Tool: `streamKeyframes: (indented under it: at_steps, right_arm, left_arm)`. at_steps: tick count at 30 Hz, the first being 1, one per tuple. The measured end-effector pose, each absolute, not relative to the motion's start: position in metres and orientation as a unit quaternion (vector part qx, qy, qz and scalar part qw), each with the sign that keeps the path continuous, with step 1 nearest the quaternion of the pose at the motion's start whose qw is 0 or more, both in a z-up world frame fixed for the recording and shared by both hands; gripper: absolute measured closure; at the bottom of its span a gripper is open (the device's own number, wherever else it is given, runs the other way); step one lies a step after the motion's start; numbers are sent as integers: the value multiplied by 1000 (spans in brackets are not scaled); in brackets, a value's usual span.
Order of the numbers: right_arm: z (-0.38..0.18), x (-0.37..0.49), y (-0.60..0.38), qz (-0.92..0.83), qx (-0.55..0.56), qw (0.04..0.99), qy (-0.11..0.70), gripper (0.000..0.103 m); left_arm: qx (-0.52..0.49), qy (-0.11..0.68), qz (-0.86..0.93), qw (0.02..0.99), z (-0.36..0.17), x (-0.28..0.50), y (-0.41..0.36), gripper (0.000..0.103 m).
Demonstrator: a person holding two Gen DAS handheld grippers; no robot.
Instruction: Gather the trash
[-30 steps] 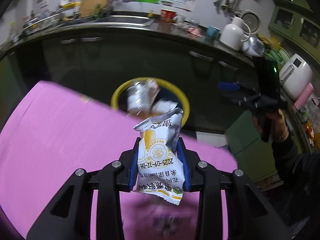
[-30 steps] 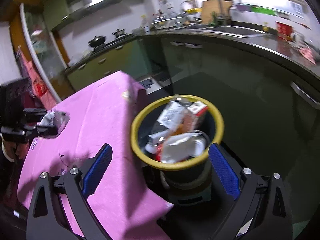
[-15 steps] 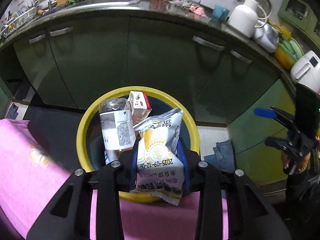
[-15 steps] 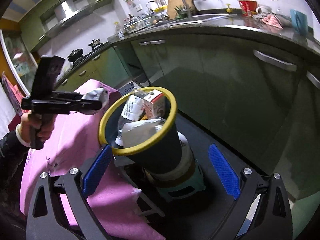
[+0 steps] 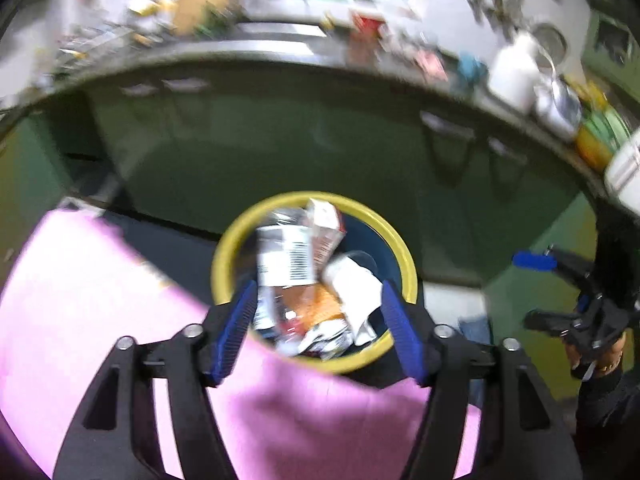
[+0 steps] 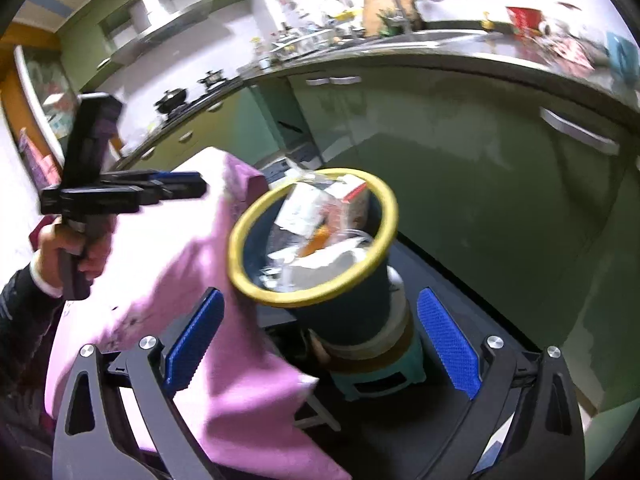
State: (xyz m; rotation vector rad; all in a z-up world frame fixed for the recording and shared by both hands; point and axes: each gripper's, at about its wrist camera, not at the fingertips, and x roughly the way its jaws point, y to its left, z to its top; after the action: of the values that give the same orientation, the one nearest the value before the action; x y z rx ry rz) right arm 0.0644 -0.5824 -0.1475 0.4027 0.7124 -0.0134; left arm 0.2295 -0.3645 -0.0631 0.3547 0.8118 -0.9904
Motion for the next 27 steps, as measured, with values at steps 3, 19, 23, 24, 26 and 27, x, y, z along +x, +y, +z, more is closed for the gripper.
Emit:
streamKeyframes:
  at_steps: [3,19,23,24,26,27]
  right_arm:
    - [-134,67,-556,11,169,924,342,7]
    - [-75,50,-389,86,32,950,298,5]
    - [-59,32,-378,67,20,958,279,5]
    - [-54,26,-376,62,20,960,273,5]
    - [-48,16,-379,56,27,962,266,5]
    - [-45,12,-379,52,29,963,264,5]
  left_arm:
    - [108,349,-408,837,-33,206,-297,16]
    - [-40,267,-89,959,-12,42,-24,7]
    - [-39,246,-59,967,-6,11,0,7]
    - [-39,242,-56,968,-5,6,3,7]
    - [-35,237,-50,970,-3,-2,5,7]
    - [-32,236,-46,970,-2,-4,4,7]
